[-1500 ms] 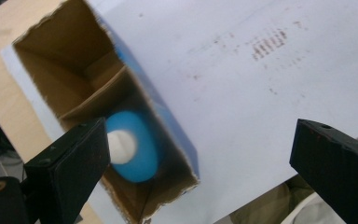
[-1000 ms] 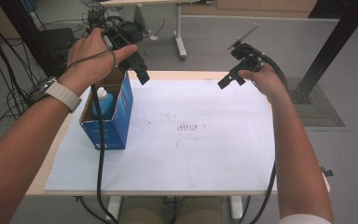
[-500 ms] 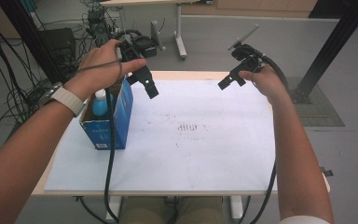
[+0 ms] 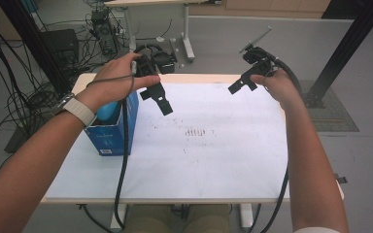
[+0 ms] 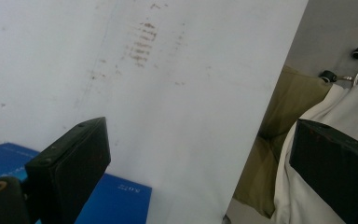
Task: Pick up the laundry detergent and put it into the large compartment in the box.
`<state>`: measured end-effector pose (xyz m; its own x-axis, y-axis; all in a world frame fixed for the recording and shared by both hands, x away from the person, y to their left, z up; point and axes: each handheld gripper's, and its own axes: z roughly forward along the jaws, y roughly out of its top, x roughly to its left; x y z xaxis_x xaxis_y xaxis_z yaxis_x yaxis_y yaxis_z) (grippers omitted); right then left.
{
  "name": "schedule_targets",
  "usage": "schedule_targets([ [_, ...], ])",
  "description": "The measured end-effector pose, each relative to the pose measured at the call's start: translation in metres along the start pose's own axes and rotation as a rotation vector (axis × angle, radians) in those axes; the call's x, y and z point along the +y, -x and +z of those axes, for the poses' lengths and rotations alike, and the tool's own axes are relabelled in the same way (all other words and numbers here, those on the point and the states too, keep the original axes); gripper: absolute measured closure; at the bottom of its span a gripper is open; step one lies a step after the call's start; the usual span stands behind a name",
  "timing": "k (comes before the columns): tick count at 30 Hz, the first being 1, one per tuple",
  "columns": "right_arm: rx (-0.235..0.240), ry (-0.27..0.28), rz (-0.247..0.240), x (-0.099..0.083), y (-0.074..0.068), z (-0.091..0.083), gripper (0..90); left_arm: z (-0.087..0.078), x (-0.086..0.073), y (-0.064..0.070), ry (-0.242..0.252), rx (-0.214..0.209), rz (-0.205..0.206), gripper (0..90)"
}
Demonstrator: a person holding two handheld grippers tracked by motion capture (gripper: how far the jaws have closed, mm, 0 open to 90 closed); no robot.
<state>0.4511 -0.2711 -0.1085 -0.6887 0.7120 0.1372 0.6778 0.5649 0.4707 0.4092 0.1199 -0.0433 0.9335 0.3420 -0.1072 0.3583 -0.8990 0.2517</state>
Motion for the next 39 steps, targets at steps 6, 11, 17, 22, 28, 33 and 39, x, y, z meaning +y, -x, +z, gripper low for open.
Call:
schedule_targets([
  [6,0.0,0.002,0.004,-0.001,0.0,0.0,7.8,0.009,0.004,0.006,0.003,-0.006,0.045,5.5],
  [11,0.003,0.003,0.002,-0.002,0.001,0.001,7.8,0.017,0.008,0.007,-0.005,-0.02,0.068,5.5],
  [17,0.005,0.002,0.012,-0.004,0.004,0.003,7.8,0.025,0.01,0.008,-0.01,-0.024,0.075,5.5],
  [22,0.006,0.0,0.015,-0.006,0.005,0.004,7.8,0.027,0.009,0.008,-0.013,-0.023,0.073,5.5],
  [28,0.008,0.002,0.013,-0.006,0.005,0.004,7.8,0.028,0.008,0.007,-0.013,-0.024,0.071,5.5],
  [33,0.009,0.003,0.013,-0.007,0.005,0.004,7.8,0.032,0.008,0.005,-0.02,-0.031,0.069,5.5],
  [39,0.007,0.002,0.018,-0.009,0.006,0.004,7.8,0.035,0.01,0.004,-0.027,-0.032,0.071,5.5],
])
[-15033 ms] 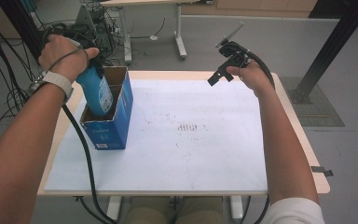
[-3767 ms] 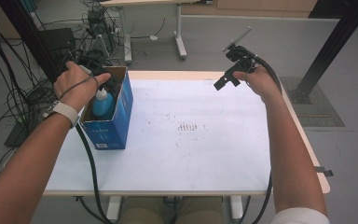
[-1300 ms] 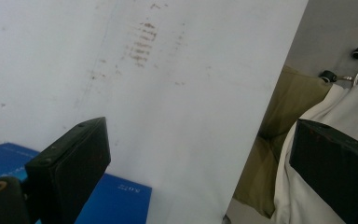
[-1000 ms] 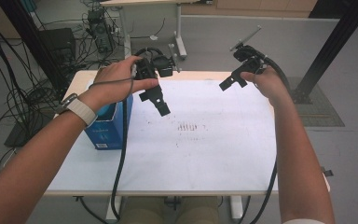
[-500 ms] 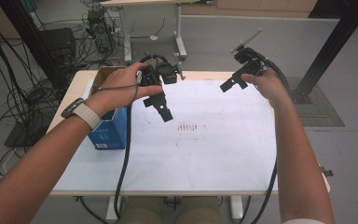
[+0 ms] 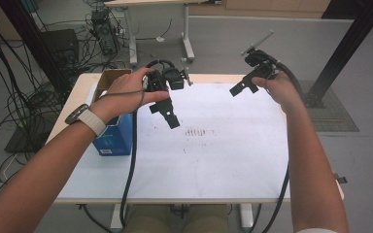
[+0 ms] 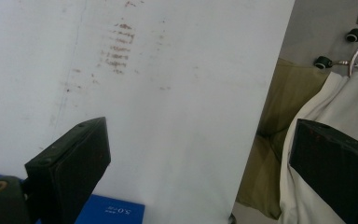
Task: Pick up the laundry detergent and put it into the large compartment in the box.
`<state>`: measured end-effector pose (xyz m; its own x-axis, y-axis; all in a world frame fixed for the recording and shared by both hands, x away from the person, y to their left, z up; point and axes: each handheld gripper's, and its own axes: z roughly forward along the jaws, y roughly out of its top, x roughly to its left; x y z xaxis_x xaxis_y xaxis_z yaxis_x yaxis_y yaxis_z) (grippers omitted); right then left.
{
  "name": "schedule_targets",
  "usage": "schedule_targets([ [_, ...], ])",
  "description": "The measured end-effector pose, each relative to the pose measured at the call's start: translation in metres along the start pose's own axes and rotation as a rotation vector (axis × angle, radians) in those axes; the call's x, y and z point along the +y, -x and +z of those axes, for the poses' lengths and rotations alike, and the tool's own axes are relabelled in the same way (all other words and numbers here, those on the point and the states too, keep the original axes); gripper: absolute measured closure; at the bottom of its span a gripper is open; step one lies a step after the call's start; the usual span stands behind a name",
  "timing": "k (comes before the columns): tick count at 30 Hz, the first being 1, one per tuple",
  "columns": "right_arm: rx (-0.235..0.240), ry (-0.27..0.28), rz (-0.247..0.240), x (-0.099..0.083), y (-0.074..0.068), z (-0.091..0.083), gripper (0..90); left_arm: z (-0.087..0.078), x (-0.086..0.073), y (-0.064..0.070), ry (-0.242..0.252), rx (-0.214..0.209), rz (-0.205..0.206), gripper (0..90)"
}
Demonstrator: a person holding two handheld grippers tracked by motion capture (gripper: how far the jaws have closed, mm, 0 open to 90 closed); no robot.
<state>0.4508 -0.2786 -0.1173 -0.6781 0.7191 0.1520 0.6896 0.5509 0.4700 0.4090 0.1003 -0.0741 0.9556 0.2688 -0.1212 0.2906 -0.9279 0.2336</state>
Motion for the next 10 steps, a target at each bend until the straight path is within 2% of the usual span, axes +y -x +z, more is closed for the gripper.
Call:
schedule_targets([
  [10,0.001,-0.001,0.004,-0.0023,0.0022,0.0012,7.8,-0.0001,-0.0014,-0.0019,0.008,-0.003,-0.002,5.5],
])
